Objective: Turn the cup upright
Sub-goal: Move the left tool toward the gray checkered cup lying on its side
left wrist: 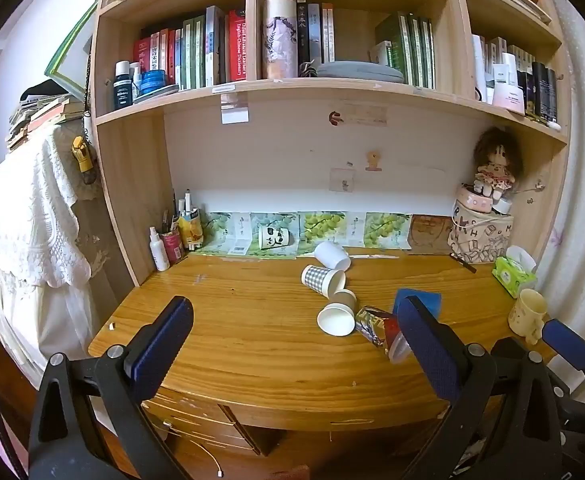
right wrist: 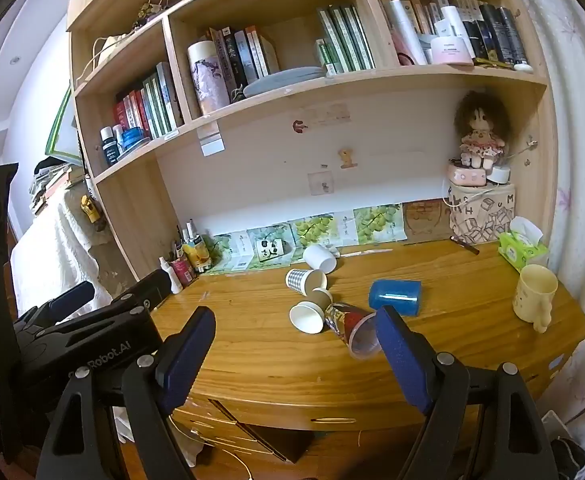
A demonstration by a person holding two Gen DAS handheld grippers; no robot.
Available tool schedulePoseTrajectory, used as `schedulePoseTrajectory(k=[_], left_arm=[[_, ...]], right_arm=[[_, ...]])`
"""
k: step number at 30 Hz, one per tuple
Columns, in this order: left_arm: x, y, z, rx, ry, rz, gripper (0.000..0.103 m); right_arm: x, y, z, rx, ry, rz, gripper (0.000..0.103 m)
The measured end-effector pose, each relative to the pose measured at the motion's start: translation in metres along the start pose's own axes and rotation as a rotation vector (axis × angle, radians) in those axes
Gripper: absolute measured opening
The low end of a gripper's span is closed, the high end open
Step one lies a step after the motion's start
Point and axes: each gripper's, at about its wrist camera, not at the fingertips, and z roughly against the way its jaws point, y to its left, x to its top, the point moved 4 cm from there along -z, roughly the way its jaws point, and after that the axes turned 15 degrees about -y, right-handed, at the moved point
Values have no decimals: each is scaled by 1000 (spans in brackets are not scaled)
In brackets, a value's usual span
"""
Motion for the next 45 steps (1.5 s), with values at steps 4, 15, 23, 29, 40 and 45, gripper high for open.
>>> schedulePoseTrajectory(k=[4,15,23,29,40,45], left_arm=[[-1,-7,-2,-1,3,4,102],[-6,-5,0,-23,35,27,102],[-13,-5,1,11,75,36,102],[-16,1,-3,27,98,39,102],[-34,11,-37,38,221,56,102],[-39,19,-65,20,274,66,102]], right_arm=[[0,-2,1,3,-1,-5,83],[-1,-4,2,13,-2,-9,83],[-5,-10,0,45,22,-34,83],[-9,-7,-6,71,53,-45,83],[-14,-7,-32,75,113,-55,83],[-21,-9,-57,63,175,-98,83]])
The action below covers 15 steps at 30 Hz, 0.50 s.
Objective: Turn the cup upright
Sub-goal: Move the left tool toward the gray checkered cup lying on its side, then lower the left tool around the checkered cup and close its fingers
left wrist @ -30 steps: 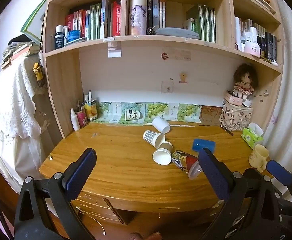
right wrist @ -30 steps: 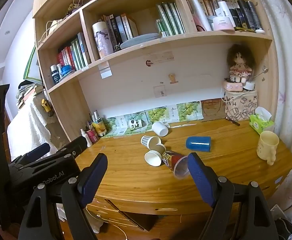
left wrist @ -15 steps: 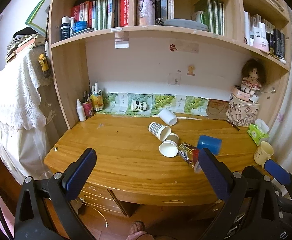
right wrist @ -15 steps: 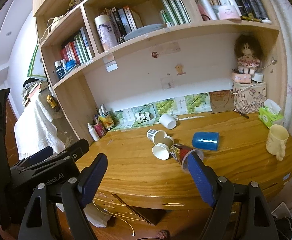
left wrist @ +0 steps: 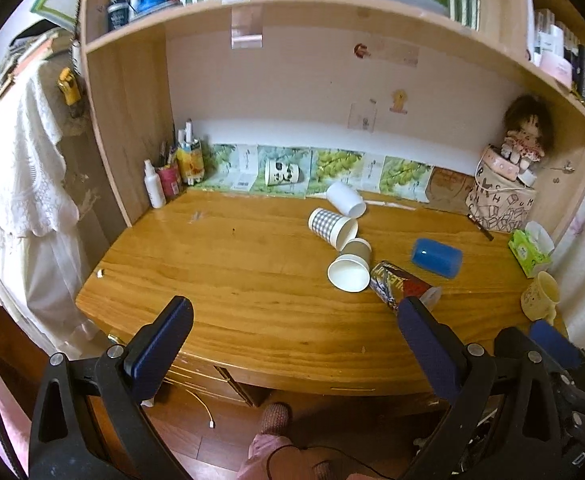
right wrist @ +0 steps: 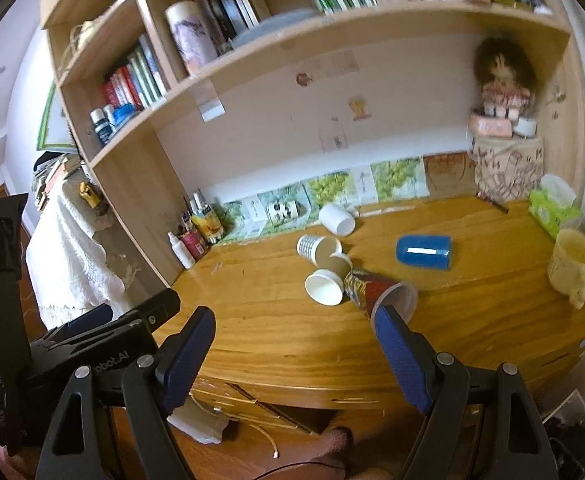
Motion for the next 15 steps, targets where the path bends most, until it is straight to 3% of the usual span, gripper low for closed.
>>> schedulePoseTrajectory(k=[9,15], left_arm=[[11,7,-75,-47,159,-1,102],[20,3,-121,-128,237,-61,102]], right_arm=[[-5,-10,-65,-12,139,-114,83],[-4,-23,-111,-44,204,-202,83]])
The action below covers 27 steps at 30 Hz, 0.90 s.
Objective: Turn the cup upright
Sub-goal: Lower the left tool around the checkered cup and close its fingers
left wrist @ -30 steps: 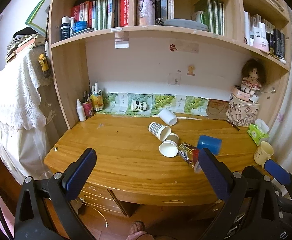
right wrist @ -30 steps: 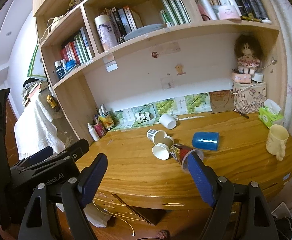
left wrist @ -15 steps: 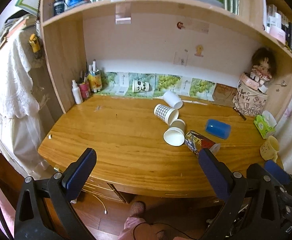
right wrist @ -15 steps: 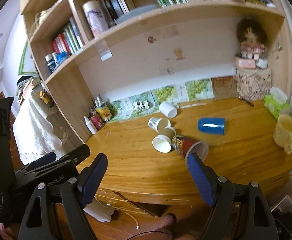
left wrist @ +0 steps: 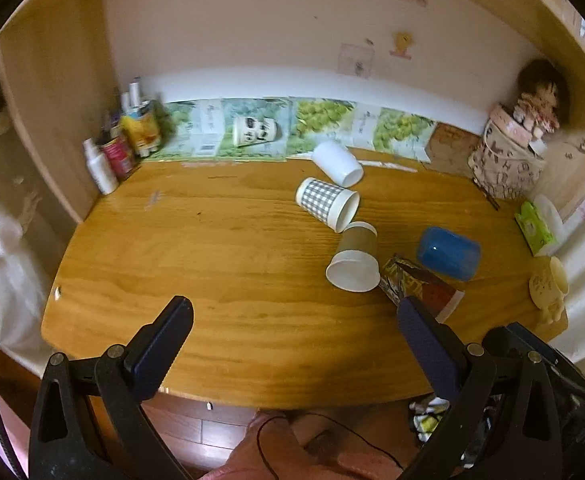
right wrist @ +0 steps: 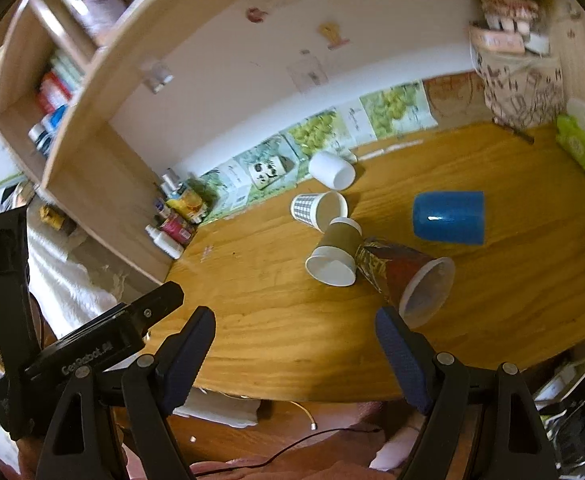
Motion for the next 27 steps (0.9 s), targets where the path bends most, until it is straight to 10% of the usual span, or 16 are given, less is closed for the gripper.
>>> schedulePoseTrajectory(k=[27], left_arm=[[50,-9,-154,-233,109,-787,98]], right_arm=[[-6,-29,-139,-166,245,-466,83]])
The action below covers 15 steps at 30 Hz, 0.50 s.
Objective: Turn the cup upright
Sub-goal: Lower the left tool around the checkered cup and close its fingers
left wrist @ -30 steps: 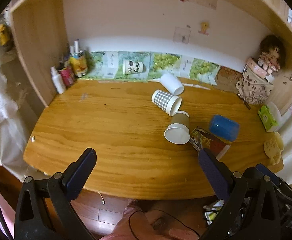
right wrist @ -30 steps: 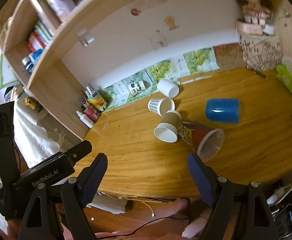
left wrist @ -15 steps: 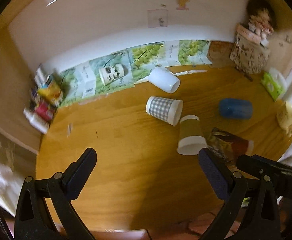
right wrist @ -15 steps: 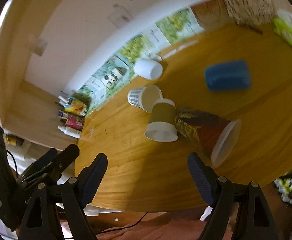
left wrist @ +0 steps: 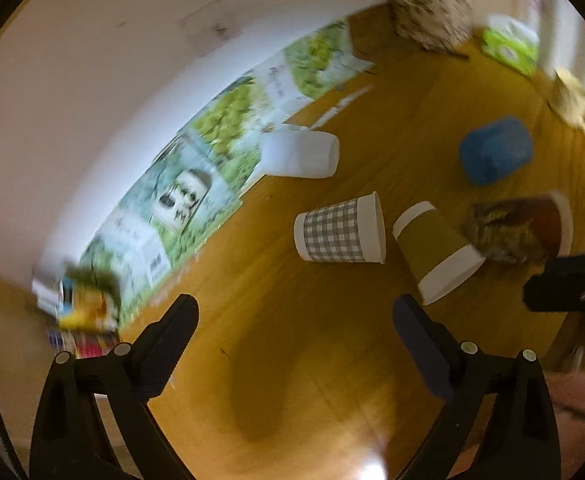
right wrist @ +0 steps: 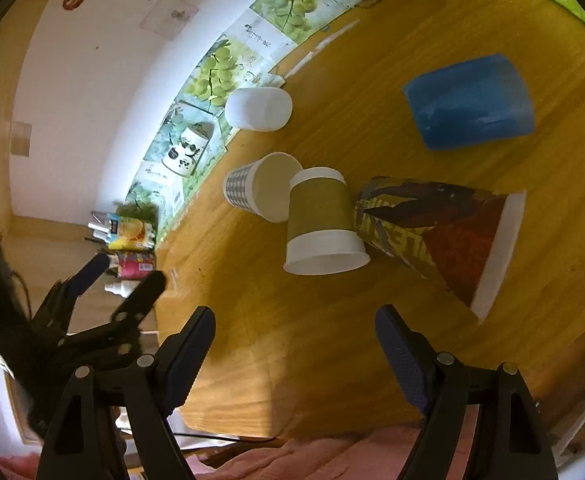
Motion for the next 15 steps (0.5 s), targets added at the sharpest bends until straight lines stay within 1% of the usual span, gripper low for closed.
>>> schedulePoseTrajectory(k=[4,9,11,15], left_arm=[[7,-4,-20,-53,-6,-133,98],[14,-17,-44,-128,-8,-301,98],[17,-23,-51,-169,-16,-360,98],[17,-34,-63,-227,-24,-462,98]], right_arm=[[2,2,-4,22,-4,-31,83],[4,5,-6,17,-15,-19,83],[5,6,-7,16,-17,-20,83],[4,5,-7,7,-19,-16,83]])
